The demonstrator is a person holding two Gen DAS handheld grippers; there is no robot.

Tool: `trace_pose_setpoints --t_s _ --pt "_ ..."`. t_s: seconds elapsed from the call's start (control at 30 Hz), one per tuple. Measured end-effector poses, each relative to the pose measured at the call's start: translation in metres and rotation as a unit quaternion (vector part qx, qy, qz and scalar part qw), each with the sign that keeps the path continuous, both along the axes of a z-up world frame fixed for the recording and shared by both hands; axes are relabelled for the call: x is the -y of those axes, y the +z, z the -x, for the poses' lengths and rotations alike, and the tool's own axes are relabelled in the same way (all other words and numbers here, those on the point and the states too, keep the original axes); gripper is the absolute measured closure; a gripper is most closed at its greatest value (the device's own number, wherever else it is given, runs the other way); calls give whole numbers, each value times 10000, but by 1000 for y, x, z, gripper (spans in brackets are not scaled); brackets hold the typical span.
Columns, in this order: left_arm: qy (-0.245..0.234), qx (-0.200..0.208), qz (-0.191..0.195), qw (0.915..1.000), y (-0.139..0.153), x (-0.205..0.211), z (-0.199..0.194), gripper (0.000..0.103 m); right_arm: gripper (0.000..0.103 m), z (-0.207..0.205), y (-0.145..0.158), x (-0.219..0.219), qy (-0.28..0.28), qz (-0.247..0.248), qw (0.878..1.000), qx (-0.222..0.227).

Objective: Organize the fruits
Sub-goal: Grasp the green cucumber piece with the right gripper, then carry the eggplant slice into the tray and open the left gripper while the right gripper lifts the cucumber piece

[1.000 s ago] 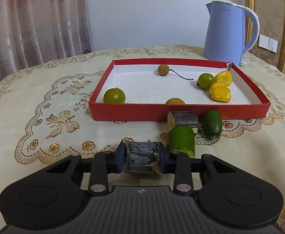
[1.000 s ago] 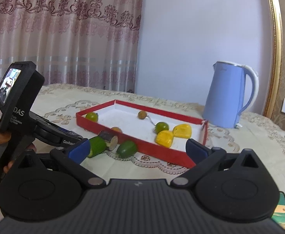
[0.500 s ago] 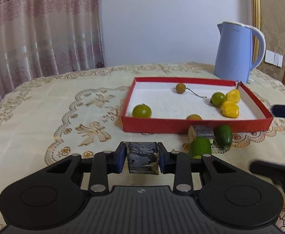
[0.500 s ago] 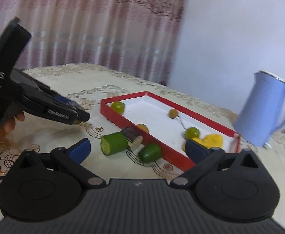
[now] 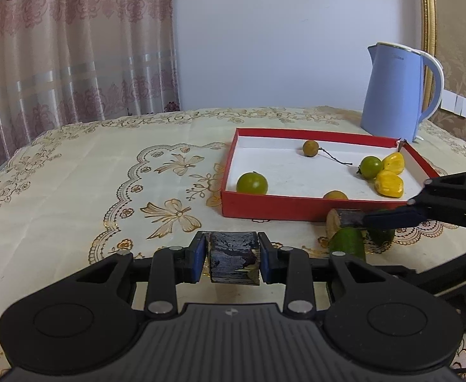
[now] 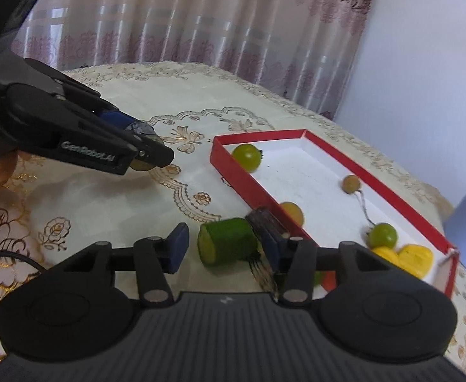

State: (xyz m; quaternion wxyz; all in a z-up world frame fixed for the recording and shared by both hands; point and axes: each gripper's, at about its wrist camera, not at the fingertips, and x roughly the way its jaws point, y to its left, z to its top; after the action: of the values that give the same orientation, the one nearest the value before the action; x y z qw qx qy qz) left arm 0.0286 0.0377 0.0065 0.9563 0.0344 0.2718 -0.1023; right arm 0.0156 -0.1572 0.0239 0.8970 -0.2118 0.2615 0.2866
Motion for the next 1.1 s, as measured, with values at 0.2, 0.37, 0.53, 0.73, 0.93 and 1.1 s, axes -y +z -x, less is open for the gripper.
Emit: trace_pose_setpoints --t_s 0.2,0.37,0.53,0.73,0.93,1.1 --pt "61 14 59 10000 1 -9 -3 70 64 1 -1 -8 -22 448 9990 -16" --pt "34 -36 87 9999 -1 -9 -5 70 63 -6 2 -2 363 340 9988 2" --pt "20 38 58 10000 2 -10 -3 70 65 -2 7 -9 692 831 9940 -132" --pt "40 43 70 10000 4 -10 -3 70 64 -16 -1 -14 682 832 9937 -306" --pt "-41 183 89 9998 10 -10 0 70 70 0 4 -8 364 614 9973 -196" --pt "-248 292 84 9992 18 -4 -1 70 70 21 7 8 -18 359 9993 -59"
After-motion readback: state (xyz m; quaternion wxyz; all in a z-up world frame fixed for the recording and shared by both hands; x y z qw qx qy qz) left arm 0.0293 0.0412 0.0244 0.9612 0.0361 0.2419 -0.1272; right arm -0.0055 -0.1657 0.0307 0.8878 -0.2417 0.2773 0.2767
